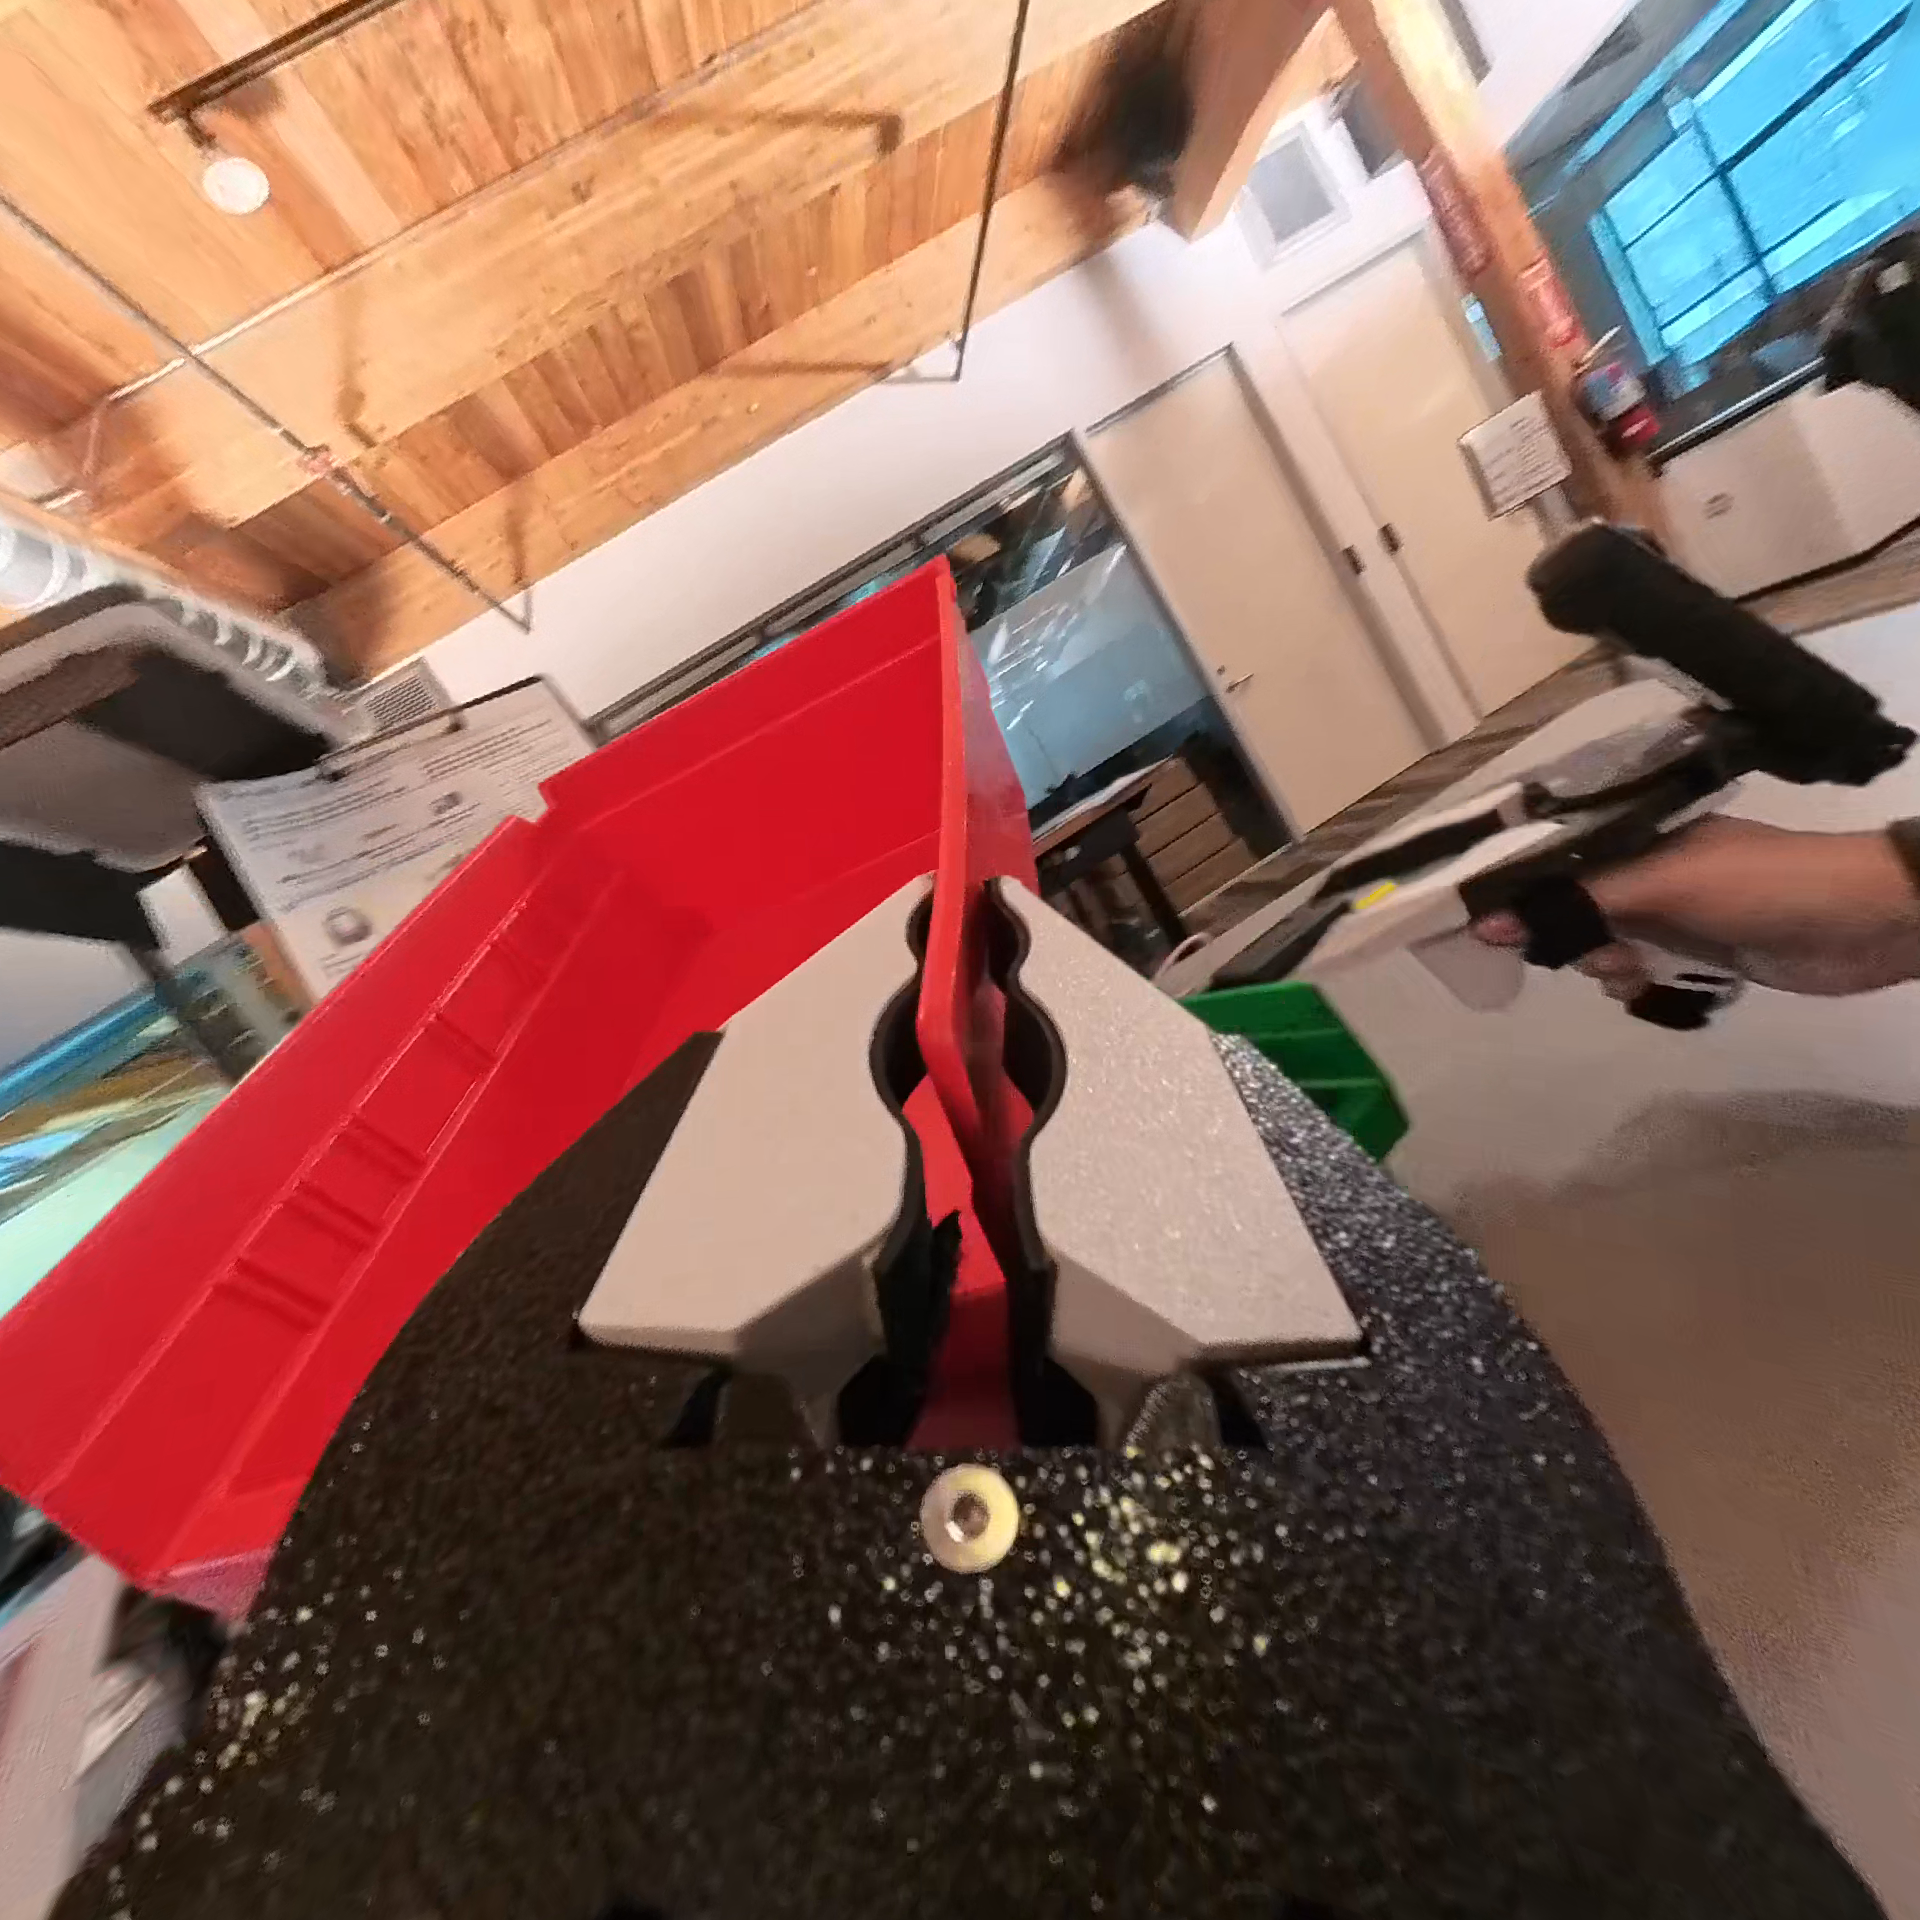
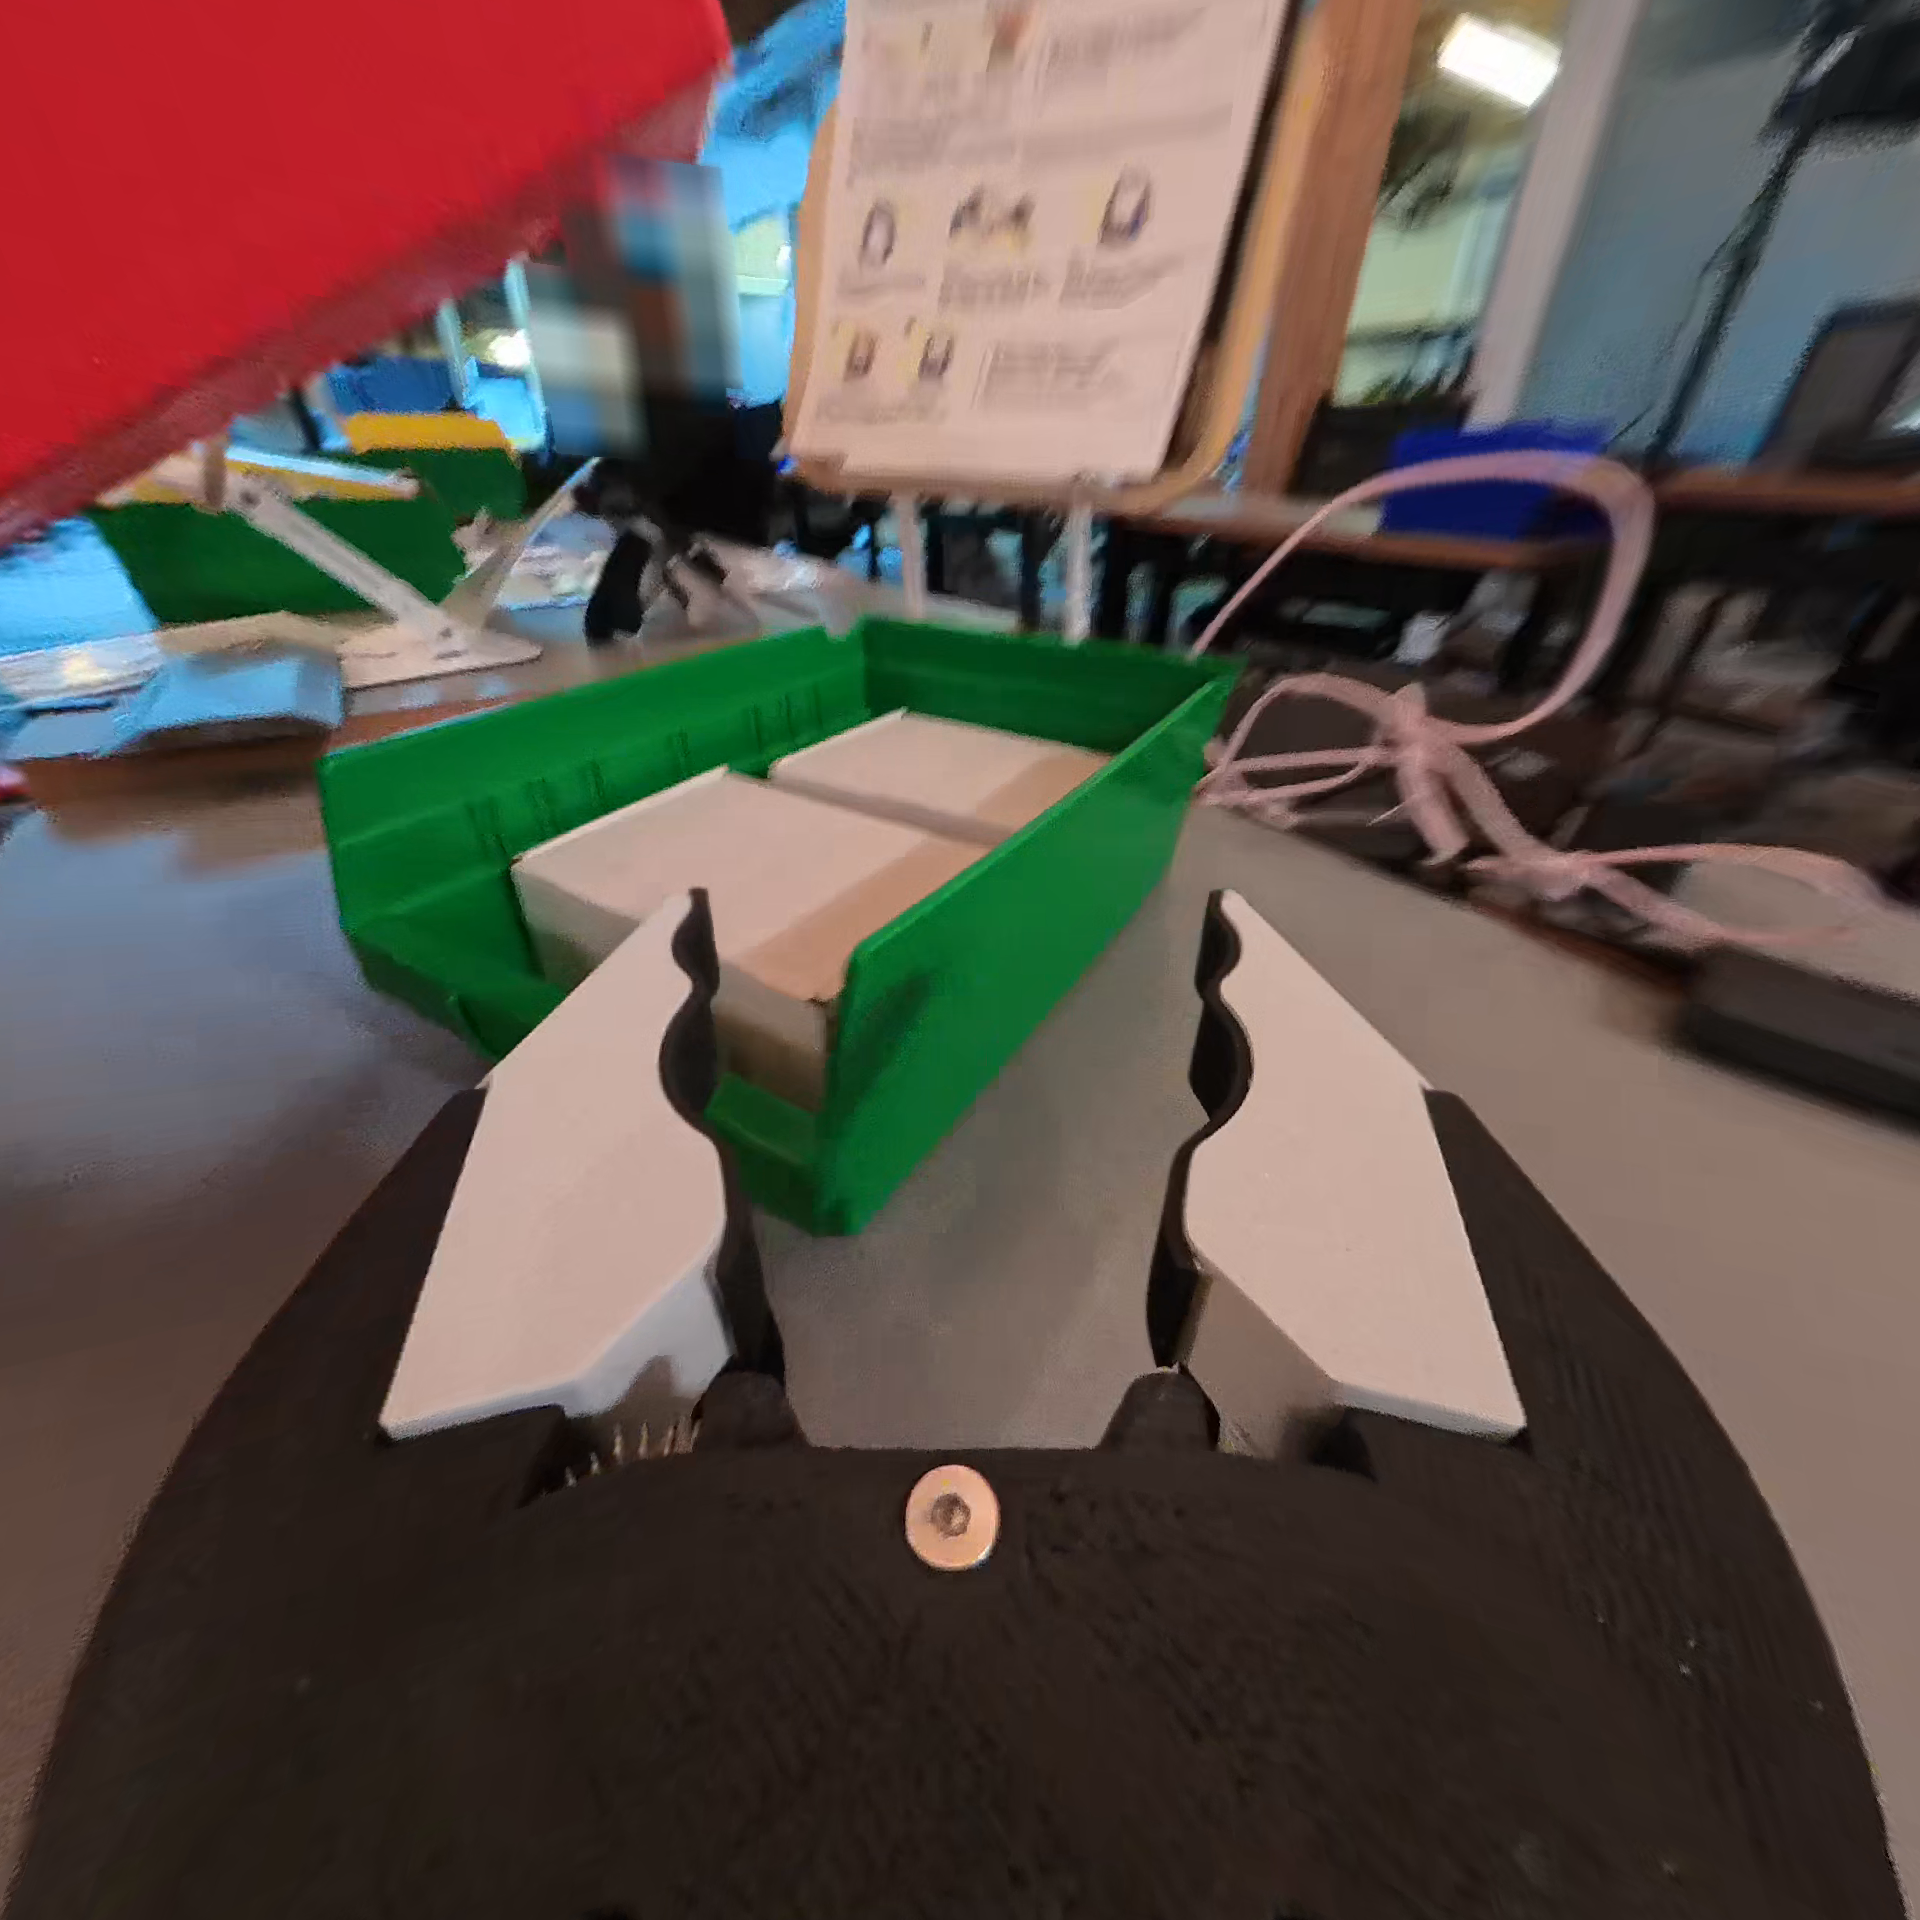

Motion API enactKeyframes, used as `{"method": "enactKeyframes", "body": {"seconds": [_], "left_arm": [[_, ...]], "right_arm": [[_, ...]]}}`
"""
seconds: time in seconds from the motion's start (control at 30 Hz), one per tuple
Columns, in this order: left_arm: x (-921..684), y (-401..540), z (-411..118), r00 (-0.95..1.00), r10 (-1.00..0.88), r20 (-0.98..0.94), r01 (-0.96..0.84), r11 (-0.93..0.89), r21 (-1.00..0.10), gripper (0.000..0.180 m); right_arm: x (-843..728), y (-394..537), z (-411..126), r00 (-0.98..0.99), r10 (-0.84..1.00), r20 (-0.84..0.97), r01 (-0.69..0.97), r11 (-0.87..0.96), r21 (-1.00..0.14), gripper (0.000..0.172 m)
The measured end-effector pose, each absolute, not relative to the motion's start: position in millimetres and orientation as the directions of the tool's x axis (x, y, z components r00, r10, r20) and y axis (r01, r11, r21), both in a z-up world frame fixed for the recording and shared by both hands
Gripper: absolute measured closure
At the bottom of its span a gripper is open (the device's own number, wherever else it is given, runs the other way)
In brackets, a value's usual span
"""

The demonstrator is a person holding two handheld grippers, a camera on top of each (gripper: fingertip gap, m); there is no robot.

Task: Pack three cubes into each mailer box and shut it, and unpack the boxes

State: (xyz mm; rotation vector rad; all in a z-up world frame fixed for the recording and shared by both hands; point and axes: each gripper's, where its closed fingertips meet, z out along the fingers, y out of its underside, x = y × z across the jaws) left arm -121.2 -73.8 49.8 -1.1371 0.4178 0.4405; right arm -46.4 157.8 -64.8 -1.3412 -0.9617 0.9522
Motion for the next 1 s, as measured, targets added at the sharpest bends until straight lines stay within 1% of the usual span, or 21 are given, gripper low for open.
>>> {"method": "enactKeyframes", "body": {"seconds": [0.1,0.17,0.2,0.23,0.27,0.33,0.4,0.47,0.57,0.6,0.73,0.87,0.97,1.0], "left_arm": [[-82.1,-63.0,48.2,0.846,0.010,-0.533,-0.489,0.413,-0.768,0.177],[-53.1,-54.7,46.0,0.843,-0.079,-0.531,-0.445,0.451,-0.774,0.177],[-38.0,-50.4,44.5,0.838,-0.126,-0.530,-0.421,0.469,-0.777,0.177],[-22.4,-45.9,42.6,0.830,-0.174,-0.530,-0.397,0.484,-0.780,0.177],[-6.4,-40.7,40.2,0.818,-0.222,-0.531,-0.374,0.496,-0.784,0.177],[26.4,-28.0,34.8,0.781,-0.311,-0.541,-0.343,0.511,-0.788,0.177],[59.4,-11.3,28.4,0.737,-0.396,-0.548,-0.313,0.519,-0.796,0.177],[91.6,8.4,21.5,0.694,-0.482,-0.534,-0.277,0.506,-0.817,0.177],[139.2,42.2,0.9,0.617,-0.589,-0.523,-0.265,0.470,-0.842,0.176],[154.5,54.1,-8.5,0.592,-0.616,-0.519,-0.271,0.454,-0.848,0.176],[207.9,98.9,-45.1,0.536,-0.699,-0.473,-0.310,0.358,-0.880,0.175],[245.9,130.5,-76.2,0.575,-0.713,-0.401,-0.331,0.245,-0.911,0.175],[259.8,141.4,-87.0,0.612,-0.647,-0.455,-0.375,0.269,-0.887,0.174],[261.5,145.0,-89.0,0.627,-0.633,-0.454,-0.372,0.268,-0.889,0.172]], "right_arm": [[27.4,180.8,-24.2,0.515,0.849,0.119,-0.094,0.194,-0.976,0.080],[100.5,200.5,-6.1,0.687,0.699,0.197,-0.089,0.350,-0.933,0.081],[145.0,211.2,-0.4,0.789,0.560,0.251,-0.034,0.448,-0.893,0.083],[191.2,219.3,3.6,0.870,0.390,0.302,0.055,0.531,-0.846,0.085],[233.3,223.3,5.5,0.907,0.225,0.356,0.169,0.580,-0.797,0.088],[302.9,227.4,4.0,0.895,-0.019,0.445,0.375,0.571,-0.730,0.090],[360.1,230.4,-4.5,0.875,-0.131,0.465,0.464,0.498,-0.733,0.091],[409.1,230.8,-12.3,0.892,-0.193,0.409,0.452,0.436,-0.779,0.094],[461.9,229.6,-18.2,0.942,-0.267,0.204,0.303,0.407,-0.862,0.103],[469.1,231.1,-21.4,0.944,-0.280,0.173,0.277,0.395,-0.876,0.104],[464.7,236.3,-27.0,0.935,-0.277,0.220,0.315,0.363,-0.877,0.114],[465.3,234.2,-24.1,0.939,-0.276,0.207,0.305,0.383,-0.872,0.115],[461.4,232.8,-21.8,0.938,-0.268,0.219,0.314,0.392,-0.865,0.115],[458.3,232.3,-21.4,0.938,-0.260,0.231,0.321,0.393,-0.862,0.117]]}}
